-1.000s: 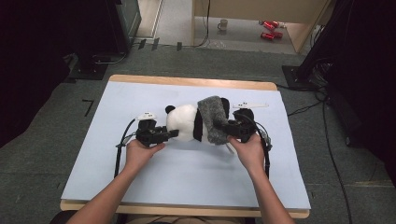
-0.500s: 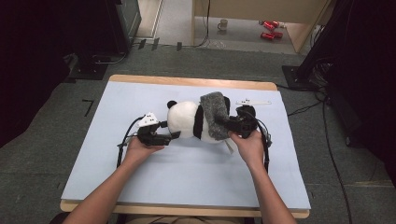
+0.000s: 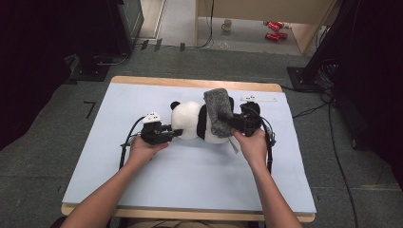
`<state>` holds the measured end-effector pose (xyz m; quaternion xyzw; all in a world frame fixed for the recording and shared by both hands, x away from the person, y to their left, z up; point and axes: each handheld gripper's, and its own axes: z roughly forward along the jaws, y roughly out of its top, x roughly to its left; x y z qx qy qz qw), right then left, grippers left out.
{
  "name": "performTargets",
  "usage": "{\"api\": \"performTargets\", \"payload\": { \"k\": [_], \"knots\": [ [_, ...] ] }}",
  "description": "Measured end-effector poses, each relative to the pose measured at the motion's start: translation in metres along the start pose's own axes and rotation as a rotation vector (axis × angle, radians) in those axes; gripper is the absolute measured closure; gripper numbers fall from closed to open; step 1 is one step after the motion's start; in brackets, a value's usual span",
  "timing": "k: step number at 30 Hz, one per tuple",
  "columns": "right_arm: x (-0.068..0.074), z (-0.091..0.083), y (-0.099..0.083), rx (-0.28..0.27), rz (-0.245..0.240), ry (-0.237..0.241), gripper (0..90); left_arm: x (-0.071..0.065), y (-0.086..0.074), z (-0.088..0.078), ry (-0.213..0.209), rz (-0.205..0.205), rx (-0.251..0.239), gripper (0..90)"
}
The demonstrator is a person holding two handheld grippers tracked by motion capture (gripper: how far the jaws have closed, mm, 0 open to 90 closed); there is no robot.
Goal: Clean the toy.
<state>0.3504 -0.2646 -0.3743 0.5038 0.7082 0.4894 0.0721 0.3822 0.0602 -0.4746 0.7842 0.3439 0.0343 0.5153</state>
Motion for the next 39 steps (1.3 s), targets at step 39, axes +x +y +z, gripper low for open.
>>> {"api": "performTargets", "payload": {
  "k": [39],
  "knots": [
    [0.033,0.041,-0.031,0.146,-0.09,0.003,78.1,-0.018,0.005,-0.017,0.016,-0.135,0.122,68.3]
  ]
}}
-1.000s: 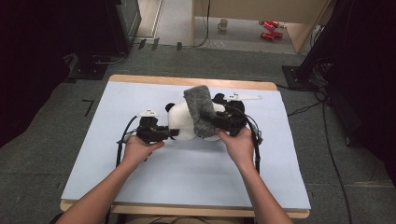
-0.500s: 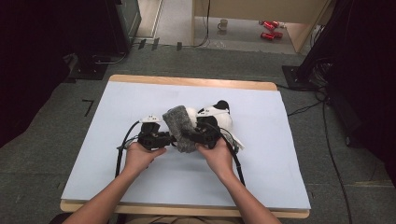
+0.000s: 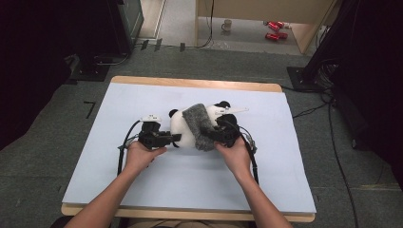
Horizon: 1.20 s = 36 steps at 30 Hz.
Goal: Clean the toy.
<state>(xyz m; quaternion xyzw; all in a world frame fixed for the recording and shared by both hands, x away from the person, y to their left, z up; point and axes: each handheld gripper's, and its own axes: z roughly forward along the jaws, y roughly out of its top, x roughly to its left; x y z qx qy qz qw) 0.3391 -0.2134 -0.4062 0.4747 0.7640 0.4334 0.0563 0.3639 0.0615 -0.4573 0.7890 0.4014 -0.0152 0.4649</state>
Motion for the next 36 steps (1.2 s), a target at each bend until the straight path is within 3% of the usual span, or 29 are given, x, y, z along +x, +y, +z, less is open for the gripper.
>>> {"api": "performTargets", "payload": {
  "k": [6,17,19,22,24,26,29,32,36],
  "knots": [
    [-0.016,-0.021,0.0,-0.03,0.042,-0.008,78.2,0.005,0.003,0.0,-0.012,-0.005,0.013,68.5],
    [-0.053,-0.05,-0.007,-0.093,0.132,-0.072,77.9,0.011,0.004,0.002,-0.036,-0.038,0.011,68.4],
    [-0.057,-0.054,-0.008,-0.093,0.136,-0.107,78.0,0.012,0.004,0.002,-0.035,-0.045,0.013,68.3],
    [-0.066,-0.064,-0.01,-0.09,0.144,-0.203,78.0,0.013,0.003,0.002,-0.031,-0.041,0.02,68.4],
    [-0.072,-0.074,-0.01,-0.127,0.179,-0.193,78.0,0.012,0.003,0.003,-0.028,-0.039,0.018,68.4],
    [-0.069,-0.084,-0.006,-0.171,0.195,-0.163,78.0,0.012,0.002,0.003,-0.028,-0.043,0.013,68.4],
    [-0.054,-0.09,0.003,-0.202,0.157,-0.119,78.0,0.011,0.001,0.003,-0.028,-0.052,0.005,68.4],
    [-0.034,-0.082,0.011,-0.195,0.099,-0.084,77.9,0.008,-0.001,0.002,-0.017,-0.045,-0.003,68.3],
    [-0.013,-0.061,0.016,-0.156,0.056,-0.018,77.8,0.001,-0.006,0.001,0.002,-0.025,-0.023,68.3]
  ]
}}
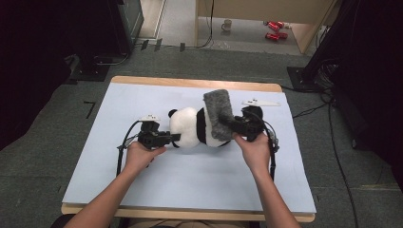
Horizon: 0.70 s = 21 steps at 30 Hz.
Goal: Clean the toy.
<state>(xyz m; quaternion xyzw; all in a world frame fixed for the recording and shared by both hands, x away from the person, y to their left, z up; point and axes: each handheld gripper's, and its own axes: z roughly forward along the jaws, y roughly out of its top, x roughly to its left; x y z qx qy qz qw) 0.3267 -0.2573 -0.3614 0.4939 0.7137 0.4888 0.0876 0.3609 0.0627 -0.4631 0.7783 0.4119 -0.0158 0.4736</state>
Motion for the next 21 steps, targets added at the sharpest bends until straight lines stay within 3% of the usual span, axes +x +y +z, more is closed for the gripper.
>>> {"api": "performTargets", "payload": {
  "k": [7,13,16,19,21],
  "knots": [
    [0.035,0.047,-0.012,0.088,-0.066,0.091,77.5,-0.01,-0.007,-0.001,0.007,0.002,-0.014,68.1],
    [0.059,0.076,-0.022,0.149,-0.138,0.128,77.7,-0.021,-0.012,-0.001,0.023,0.038,-0.021,68.1],
    [0.058,0.089,-0.029,0.187,-0.181,0.076,77.6,-0.023,-0.013,0.0,0.04,0.057,-0.014,68.2],
    [0.049,0.089,-0.029,0.182,-0.158,0.083,77.7,-0.02,-0.012,0.0,0.033,0.051,-0.016,68.4],
    [0.046,0.086,-0.027,0.181,-0.169,0.063,77.7,-0.018,-0.011,0.0,0.028,0.041,-0.01,68.5]
  ]
}}
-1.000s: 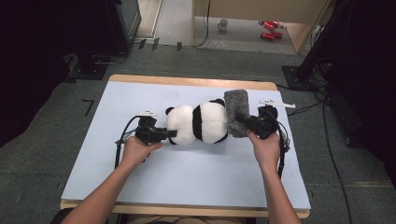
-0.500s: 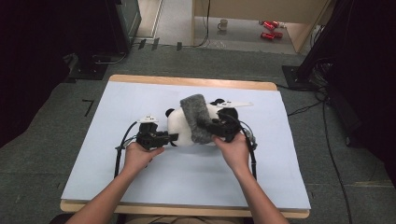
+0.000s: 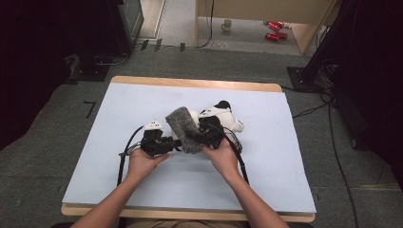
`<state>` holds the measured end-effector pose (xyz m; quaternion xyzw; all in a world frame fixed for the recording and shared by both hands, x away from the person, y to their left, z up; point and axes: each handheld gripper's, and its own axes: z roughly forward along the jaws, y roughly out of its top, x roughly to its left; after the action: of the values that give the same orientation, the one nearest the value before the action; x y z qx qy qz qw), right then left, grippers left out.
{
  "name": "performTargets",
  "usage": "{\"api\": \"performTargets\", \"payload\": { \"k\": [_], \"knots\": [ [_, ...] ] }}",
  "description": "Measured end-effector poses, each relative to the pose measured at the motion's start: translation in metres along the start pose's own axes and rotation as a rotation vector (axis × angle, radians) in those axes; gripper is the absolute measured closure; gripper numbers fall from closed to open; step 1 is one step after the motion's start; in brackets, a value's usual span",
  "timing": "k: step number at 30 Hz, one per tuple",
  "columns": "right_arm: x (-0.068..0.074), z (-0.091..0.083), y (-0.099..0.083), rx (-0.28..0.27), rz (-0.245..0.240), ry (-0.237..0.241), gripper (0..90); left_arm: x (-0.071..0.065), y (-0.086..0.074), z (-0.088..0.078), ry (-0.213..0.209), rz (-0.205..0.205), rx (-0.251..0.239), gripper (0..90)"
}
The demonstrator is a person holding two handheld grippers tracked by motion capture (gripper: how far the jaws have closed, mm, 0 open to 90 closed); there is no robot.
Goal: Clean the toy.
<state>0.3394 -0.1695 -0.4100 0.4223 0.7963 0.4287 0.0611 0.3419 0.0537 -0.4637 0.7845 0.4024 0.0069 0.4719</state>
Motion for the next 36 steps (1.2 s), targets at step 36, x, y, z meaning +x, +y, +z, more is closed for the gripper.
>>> {"api": "performTargets", "payload": {
  "k": [36],
  "knots": [
    [-0.059,-0.085,-0.015,-0.116,0.126,-0.141,78.0,0.034,0.019,0.007,-0.093,0.008,0.016,65.5]
  ]
}}
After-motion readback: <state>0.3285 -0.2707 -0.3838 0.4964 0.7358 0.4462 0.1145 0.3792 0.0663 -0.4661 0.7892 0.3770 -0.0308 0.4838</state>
